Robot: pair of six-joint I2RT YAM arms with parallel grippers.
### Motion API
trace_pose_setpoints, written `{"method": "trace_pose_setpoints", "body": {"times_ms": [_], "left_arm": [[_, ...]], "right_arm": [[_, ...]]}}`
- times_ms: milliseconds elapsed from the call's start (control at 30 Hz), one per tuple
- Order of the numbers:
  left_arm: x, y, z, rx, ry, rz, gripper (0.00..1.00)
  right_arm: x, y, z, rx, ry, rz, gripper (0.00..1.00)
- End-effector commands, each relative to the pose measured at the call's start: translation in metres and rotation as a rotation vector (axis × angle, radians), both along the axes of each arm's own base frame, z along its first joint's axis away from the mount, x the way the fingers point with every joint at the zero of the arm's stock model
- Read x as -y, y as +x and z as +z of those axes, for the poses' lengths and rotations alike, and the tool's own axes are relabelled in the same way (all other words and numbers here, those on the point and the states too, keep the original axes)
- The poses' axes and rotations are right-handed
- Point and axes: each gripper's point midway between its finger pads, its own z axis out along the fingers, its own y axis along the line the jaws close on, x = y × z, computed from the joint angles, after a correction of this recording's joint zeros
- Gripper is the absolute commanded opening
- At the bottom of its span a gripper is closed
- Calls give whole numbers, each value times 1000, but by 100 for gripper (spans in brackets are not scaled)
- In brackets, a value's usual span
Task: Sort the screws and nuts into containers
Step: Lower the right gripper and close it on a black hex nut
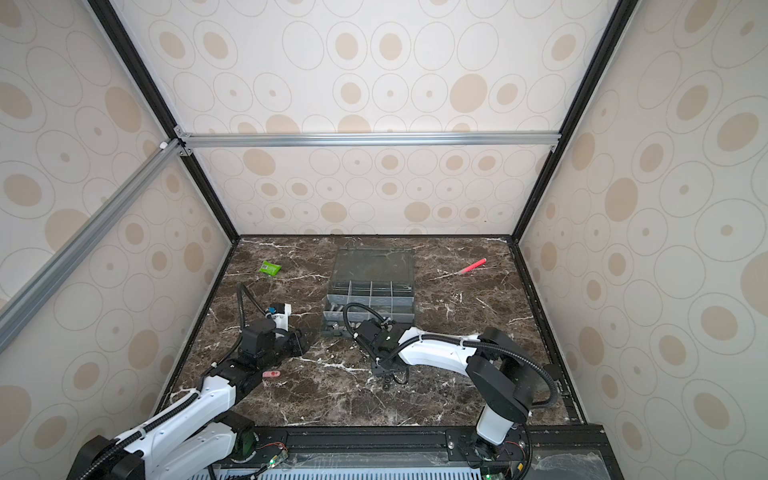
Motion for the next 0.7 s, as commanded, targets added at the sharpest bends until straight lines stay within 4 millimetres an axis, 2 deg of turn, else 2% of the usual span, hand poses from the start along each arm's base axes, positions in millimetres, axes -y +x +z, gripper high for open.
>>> {"method": "trace_pose_setpoints", "body": {"times_ms": [0, 500, 667], "left_arm": [[1, 1, 2, 6, -16, 3, 43], [0, -1, 2, 9, -23, 8, 43], [0, -2, 1, 6, -24, 11, 43]], "right_arm": [[-1, -1, -3, -16, -17, -1, 43], [-1, 2, -17, -21, -59, 6, 36], [1, 4, -18, -15, -74, 5, 30]]}}
